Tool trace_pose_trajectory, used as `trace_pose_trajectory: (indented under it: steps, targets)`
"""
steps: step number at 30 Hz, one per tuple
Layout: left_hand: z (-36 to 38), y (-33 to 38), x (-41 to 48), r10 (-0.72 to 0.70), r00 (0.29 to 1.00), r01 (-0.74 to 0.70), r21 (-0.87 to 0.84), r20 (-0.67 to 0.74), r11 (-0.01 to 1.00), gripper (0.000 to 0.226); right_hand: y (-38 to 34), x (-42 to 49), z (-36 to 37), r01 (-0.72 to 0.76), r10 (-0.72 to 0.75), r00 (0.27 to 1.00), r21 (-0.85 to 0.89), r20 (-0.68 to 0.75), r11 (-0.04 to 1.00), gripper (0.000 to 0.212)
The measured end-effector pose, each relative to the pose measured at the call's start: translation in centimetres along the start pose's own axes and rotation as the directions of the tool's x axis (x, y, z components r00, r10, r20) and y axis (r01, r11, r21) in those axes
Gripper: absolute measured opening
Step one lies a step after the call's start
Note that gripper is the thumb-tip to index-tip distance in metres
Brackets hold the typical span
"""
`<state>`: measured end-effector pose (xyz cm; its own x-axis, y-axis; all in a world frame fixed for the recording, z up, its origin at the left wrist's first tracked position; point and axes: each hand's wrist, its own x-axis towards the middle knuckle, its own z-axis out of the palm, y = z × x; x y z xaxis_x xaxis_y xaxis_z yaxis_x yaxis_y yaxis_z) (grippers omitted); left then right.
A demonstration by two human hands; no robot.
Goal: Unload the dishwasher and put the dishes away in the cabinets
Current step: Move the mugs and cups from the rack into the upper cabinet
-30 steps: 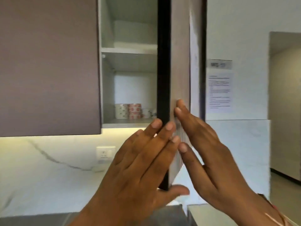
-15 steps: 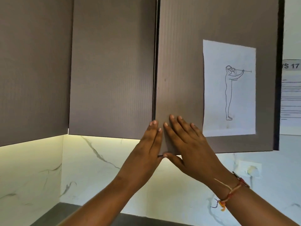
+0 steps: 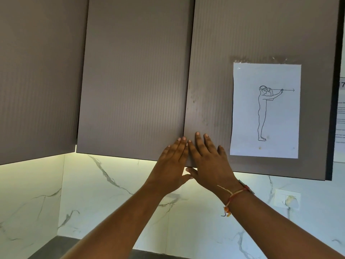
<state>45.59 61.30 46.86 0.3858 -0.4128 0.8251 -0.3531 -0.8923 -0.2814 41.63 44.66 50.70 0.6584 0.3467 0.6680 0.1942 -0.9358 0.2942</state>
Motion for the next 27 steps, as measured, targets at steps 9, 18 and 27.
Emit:
trace_pose_trajectory:
  steps: [9, 18, 27]
  targets:
    - [1.5, -0.8, -0.6, -0.098, 0.983, 0.07, -0.179, -0.154, 0.981, 0.075, -0.9, 1.1, 0.9, -0.037, 0.039, 0.999, -0.066, 0.023, 0.997, 0.085]
    - [-0.2, -8.8, -3.3, -0.846, 0.109, 0.556, -0.738, 0.521, -0.383, 0.061, -1.5, 1.1, 1.6, -0.057, 0.055, 0.998, -0.101, -0.023, 0.993, 0.097]
    - [-2.5, -10.6, -5.8, -0.654, 0.356, -0.004, -0.699, 0.667, -0.715, 0.041, -1.3, 0.9, 1.4, -0.037, 0.036, 0.999, -0.071, -0.013, 0.997, 0.097]
